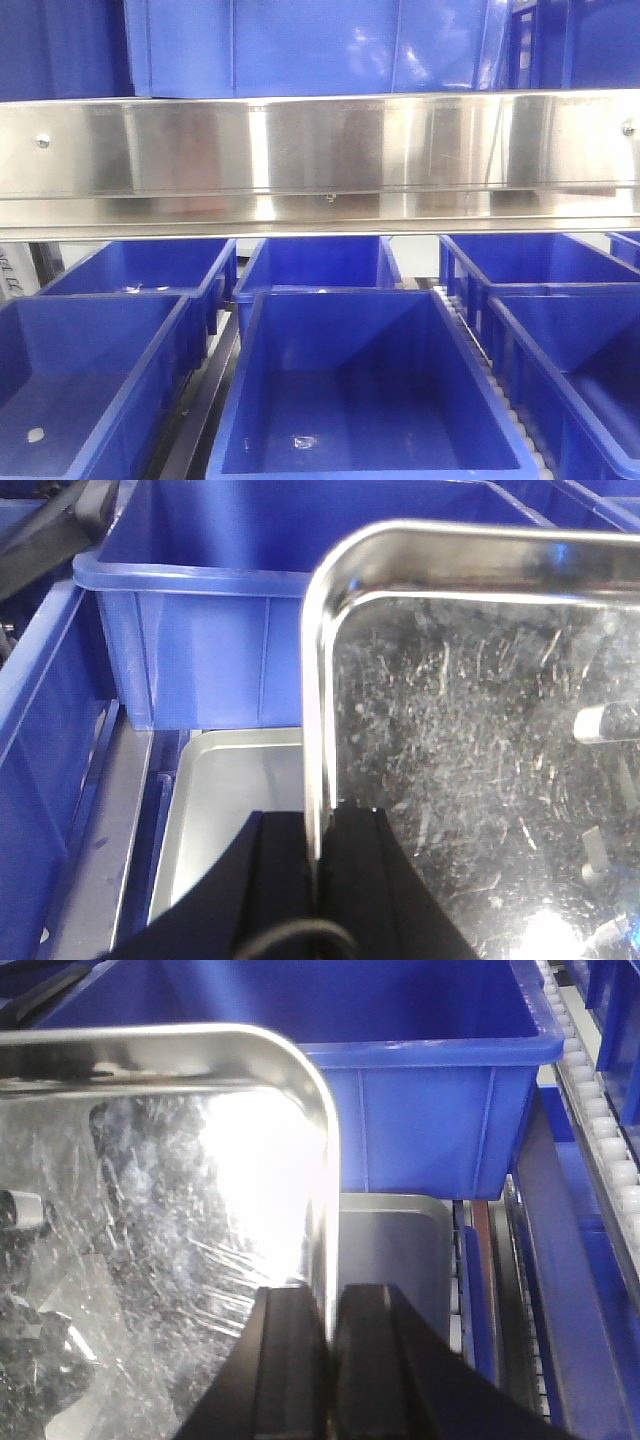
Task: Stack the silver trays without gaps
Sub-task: 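Turn and drive up to the second shelf with blue bins, then lower the silver tray onto the shelf level with both grippers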
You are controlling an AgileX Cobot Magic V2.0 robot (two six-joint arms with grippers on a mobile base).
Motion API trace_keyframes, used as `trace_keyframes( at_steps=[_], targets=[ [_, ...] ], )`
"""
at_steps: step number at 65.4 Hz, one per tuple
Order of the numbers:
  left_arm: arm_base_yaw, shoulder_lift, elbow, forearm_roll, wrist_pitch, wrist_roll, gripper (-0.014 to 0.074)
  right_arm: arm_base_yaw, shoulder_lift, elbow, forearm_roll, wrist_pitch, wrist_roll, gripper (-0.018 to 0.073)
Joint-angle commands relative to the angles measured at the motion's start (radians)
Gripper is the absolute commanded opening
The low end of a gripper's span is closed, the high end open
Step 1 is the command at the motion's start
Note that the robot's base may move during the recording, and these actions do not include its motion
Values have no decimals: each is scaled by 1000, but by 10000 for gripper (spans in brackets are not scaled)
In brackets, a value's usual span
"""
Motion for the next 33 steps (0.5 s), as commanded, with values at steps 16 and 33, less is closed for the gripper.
trace_keyframes(
  at_steps=[16,33],
  targets=[
    [1,-8,-8,55,0,2,-16,-11,-11,-8,-51,-44,-3,-15],
    [47,10,-8,26,-28,30,-16,-11,29,-8,-31,-95,-3,-15]
  ],
)
